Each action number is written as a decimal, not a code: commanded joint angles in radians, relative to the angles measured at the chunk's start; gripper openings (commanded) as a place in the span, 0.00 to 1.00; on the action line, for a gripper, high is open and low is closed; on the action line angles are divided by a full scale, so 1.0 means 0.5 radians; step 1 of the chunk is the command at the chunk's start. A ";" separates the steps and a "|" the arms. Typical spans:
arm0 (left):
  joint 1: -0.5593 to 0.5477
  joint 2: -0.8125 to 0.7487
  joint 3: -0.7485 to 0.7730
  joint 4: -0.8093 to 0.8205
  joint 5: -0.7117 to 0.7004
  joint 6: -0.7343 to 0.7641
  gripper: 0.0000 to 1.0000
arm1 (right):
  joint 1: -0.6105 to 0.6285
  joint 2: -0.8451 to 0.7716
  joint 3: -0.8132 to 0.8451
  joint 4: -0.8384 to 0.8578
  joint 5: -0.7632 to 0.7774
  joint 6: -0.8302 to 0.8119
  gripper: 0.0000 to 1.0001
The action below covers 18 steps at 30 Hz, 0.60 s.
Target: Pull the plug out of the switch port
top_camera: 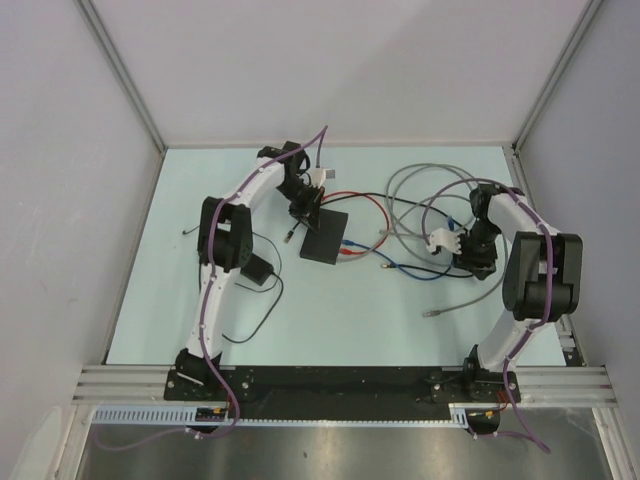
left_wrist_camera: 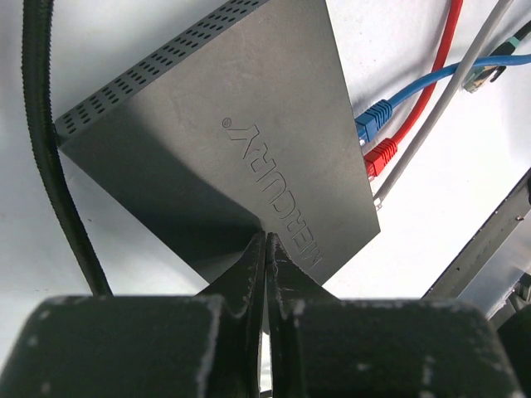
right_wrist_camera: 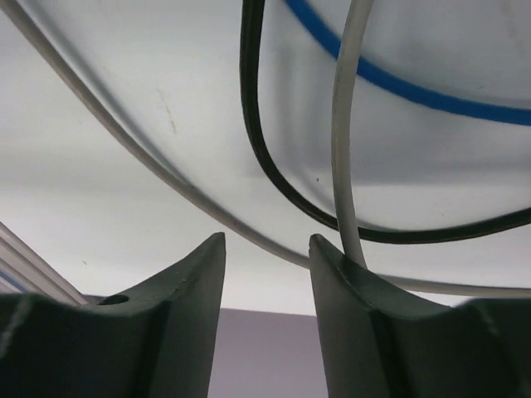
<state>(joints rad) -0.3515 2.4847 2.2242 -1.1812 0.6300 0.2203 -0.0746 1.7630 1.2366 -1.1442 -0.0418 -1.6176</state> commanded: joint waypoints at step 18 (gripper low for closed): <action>0.096 -0.211 0.040 -0.006 0.013 0.057 0.47 | 0.606 0.450 1.230 0.223 -1.481 2.080 0.99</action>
<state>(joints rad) -0.3412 2.4645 2.2242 -1.1984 0.6308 0.2401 0.2310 1.8877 1.7668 -1.2137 -0.6056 -0.9749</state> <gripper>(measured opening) 0.453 0.497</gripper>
